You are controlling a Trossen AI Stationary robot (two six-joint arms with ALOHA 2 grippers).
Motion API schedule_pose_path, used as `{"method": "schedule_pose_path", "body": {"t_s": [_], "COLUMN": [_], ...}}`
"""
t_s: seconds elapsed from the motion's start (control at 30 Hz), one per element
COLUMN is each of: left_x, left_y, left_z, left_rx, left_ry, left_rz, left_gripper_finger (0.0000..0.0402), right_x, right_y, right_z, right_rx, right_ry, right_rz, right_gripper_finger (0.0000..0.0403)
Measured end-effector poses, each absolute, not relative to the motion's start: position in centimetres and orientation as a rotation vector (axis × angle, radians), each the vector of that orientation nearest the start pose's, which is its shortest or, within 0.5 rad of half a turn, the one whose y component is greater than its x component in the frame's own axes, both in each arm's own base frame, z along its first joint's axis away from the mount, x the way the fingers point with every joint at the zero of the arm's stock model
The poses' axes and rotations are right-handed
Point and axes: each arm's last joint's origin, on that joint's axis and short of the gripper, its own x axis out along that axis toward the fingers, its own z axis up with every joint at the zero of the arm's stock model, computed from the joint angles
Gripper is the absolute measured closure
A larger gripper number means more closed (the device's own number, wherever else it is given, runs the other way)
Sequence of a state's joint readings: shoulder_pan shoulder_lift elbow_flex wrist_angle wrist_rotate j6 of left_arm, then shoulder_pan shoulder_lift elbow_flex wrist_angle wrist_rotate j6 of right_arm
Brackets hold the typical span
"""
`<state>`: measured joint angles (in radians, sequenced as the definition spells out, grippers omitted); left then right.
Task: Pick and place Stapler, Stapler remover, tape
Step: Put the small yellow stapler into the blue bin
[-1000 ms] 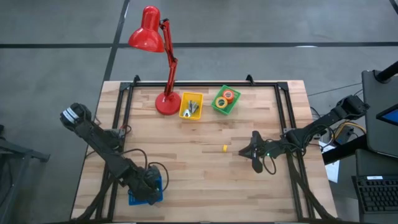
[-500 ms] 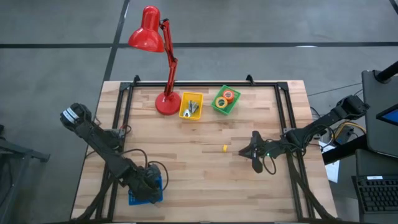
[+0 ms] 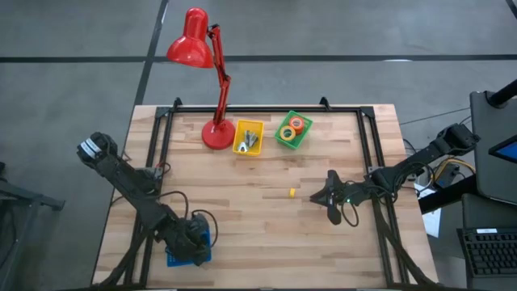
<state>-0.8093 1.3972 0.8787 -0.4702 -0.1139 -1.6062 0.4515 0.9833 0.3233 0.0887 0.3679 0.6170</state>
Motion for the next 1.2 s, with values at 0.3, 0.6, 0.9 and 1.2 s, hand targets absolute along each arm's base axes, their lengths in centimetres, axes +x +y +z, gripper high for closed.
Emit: {"method": "schedule_pose_path", "body": {"t_s": [0.3,0.6,0.9,1.2], "left_x": [18.9,19.9,20.7,22.0], "left_y": [-18.6,-17.4,-17.4,-16.9], "left_z": [22.6,22.7,23.2,24.2], "left_rx": [-0.981,-0.868,-0.823,-0.734], "left_ry": [1.005,0.855,0.781,0.598], "left_rz": [0.218,0.268,0.210,0.192], "left_gripper_finger": [0.0195,0.0195,0.0195,0.0195], "right_x": [17.0,17.0,17.0,17.0], "right_y": [7.1,7.1,7.1,7.1], "right_z": [16.9,16.9,16.9,17.0], "right_rx": [0.375,0.375,0.377,0.377], "right_ry": [0.526,0.525,0.523,0.522], "right_rz": [-0.082,-0.082,-0.082,-0.081], "right_gripper_finger": [0.0355,0.0355,0.0355,0.0355]}}
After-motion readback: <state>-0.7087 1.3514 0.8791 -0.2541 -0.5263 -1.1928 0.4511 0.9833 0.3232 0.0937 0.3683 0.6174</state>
